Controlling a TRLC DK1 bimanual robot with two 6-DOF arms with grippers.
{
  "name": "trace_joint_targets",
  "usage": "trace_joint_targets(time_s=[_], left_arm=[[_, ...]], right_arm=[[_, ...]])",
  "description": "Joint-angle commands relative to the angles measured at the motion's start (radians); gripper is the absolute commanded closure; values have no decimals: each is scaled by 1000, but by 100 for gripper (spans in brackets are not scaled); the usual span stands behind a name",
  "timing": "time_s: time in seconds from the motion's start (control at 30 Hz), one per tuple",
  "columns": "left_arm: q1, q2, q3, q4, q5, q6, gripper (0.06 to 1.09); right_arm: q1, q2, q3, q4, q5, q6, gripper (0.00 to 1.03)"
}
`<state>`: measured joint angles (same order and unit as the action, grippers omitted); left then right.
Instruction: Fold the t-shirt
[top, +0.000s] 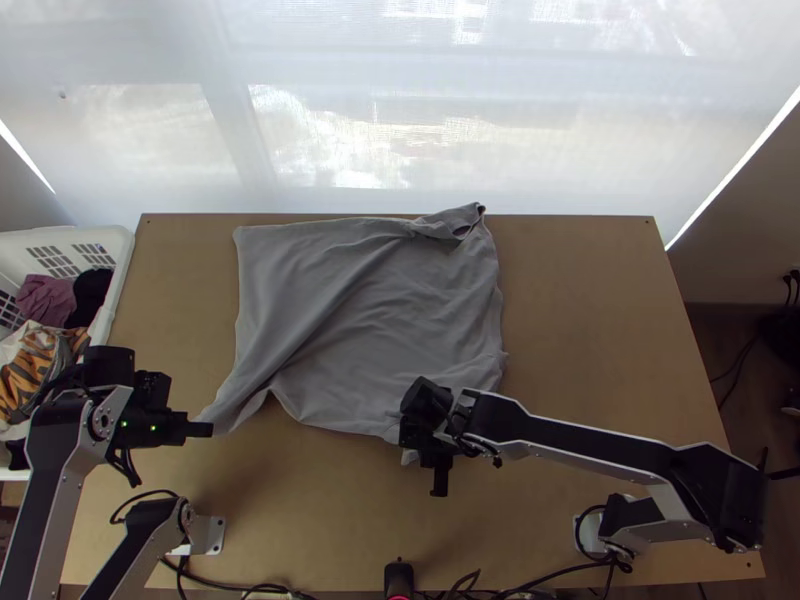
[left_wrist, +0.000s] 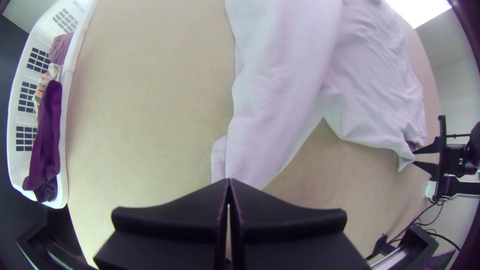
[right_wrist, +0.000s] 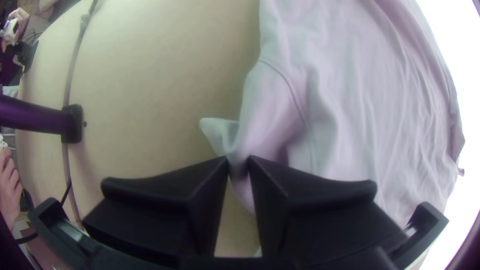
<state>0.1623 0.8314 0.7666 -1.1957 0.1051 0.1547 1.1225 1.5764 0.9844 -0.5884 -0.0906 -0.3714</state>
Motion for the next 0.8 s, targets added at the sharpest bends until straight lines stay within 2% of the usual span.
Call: trace_joint_targets(time_s=[0.0, 0.2, 0.33, 0.6, 0.77], left_arm=[[2, 3, 16, -4, 1, 5, 105], [2, -14, 23, -36, 1, 6, 105], [0, -43, 25, -96, 2, 31, 105], [-1, -129, 56, -277, 8, 98, 105], [-18, -172, 83, -311, -7, 114, 105]], right_arm=[[-43, -47, -32, -8, 0, -24, 100], [-105, -188, -61, -88, 0, -21, 100], [-116, -268, -59, -215, -1, -26, 100], [-95, -435, -70, -465, -31, -66, 100], [-44, -510, -67, -544, -34, -72, 100]])
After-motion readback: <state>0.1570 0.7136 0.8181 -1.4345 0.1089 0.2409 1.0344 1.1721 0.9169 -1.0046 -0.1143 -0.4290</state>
